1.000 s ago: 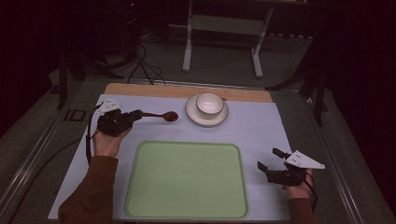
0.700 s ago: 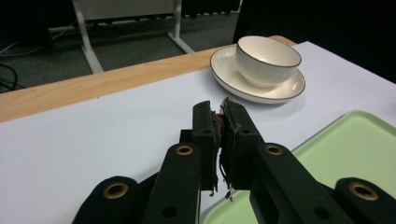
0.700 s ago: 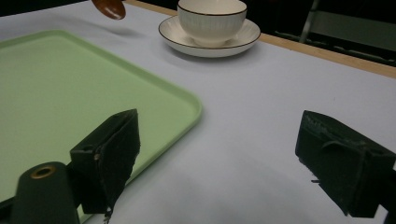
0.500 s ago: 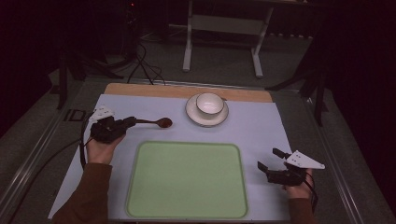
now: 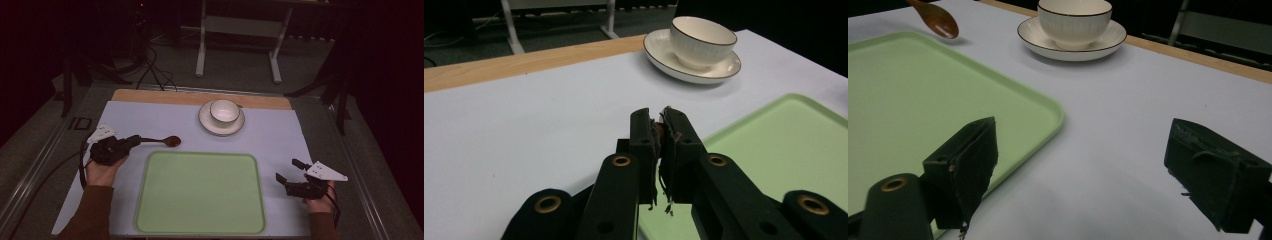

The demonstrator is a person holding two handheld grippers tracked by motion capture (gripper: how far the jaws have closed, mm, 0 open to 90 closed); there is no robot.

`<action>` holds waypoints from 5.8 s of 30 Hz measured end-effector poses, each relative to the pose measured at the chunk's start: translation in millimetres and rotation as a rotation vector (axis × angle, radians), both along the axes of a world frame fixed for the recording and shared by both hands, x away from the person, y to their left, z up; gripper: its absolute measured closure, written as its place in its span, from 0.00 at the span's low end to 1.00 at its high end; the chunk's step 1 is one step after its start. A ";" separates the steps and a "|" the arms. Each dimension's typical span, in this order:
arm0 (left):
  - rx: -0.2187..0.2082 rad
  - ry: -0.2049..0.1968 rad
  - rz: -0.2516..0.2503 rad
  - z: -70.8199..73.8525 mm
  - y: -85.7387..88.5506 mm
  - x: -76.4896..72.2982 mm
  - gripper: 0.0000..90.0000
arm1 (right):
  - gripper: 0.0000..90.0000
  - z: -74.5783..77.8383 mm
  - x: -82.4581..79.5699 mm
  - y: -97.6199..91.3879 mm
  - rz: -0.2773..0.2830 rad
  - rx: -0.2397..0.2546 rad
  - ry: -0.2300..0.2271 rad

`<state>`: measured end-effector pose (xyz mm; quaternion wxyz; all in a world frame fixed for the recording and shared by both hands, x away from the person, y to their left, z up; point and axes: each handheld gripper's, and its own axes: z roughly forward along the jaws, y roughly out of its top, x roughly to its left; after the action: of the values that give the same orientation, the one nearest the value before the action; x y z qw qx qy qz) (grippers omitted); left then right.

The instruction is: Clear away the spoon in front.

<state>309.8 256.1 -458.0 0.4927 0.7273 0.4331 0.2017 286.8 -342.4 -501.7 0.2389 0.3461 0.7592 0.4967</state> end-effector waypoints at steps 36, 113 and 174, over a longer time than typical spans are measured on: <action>-0.067 0.041 0.138 -0.9 9.5 2.6 0.89 | 0.15 -0.5 0.8 1.1 -0.001 -0.008 0.004; -0.001 0.155 -0.148 -48.1 -51.1 24.3 0.85 | 0.15 -1.2 1.4 0.7 0.008 -0.033 0.021; 0.015 0.038 0.029 -41.8 -31.0 13.1 0.29 | 0.15 -0.8 2.2 0.0 0.009 -0.038 0.014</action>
<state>322.9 225.2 -499.8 0.4759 0.7283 0.4514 0.1984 289.1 -342.3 -502.5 0.2380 0.3415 0.7717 0.4810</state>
